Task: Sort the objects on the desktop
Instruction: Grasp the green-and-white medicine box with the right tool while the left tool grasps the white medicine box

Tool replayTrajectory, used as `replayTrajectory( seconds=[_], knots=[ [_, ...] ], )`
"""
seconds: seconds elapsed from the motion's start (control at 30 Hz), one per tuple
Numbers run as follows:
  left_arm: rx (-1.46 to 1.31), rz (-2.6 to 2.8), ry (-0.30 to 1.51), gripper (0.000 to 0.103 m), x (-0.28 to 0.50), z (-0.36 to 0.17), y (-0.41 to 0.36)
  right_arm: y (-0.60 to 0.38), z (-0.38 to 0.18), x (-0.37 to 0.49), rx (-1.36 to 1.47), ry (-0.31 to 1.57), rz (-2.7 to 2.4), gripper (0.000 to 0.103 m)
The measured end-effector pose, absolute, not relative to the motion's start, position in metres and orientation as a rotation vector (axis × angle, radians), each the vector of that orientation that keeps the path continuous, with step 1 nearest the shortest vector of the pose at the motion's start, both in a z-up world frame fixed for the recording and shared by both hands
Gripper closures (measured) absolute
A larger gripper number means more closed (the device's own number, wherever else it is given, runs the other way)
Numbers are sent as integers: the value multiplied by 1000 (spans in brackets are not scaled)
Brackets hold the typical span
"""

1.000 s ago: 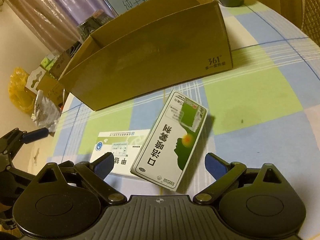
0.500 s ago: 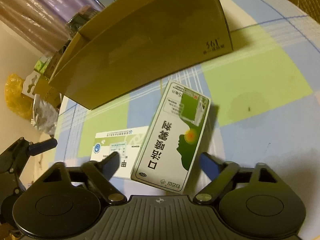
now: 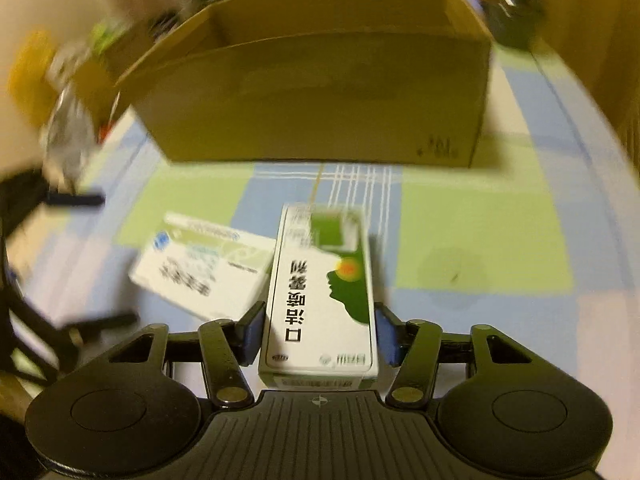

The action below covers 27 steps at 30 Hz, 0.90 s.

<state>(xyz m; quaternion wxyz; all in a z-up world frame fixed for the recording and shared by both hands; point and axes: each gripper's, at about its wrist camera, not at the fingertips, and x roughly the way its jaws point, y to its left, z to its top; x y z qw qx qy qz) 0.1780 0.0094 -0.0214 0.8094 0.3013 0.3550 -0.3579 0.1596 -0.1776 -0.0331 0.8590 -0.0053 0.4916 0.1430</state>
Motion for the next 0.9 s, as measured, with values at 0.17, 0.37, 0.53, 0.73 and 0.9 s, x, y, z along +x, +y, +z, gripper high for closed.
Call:
replayTrajectory(
  seconds=[0.17,0.37,0.53,0.73,0.9],
  knots=[
    [669,-802,760,6,180,-25,6,-163,-34,143,-373,999,417,50],
    [711,-880,767,6,191,-33,-3,-174,-46,151,-376,1039,423,49],
    [822,-929,770,6,208,-47,-13,-176,-50,155,-378,1044,432,35],
    [877,-1038,817,6,228,-57,-22,-181,-53,161,-357,1055,414,29],
    [833,-1078,911,13,241,-65,-25,-179,-55,166,-340,1070,420,28]
  ],
)
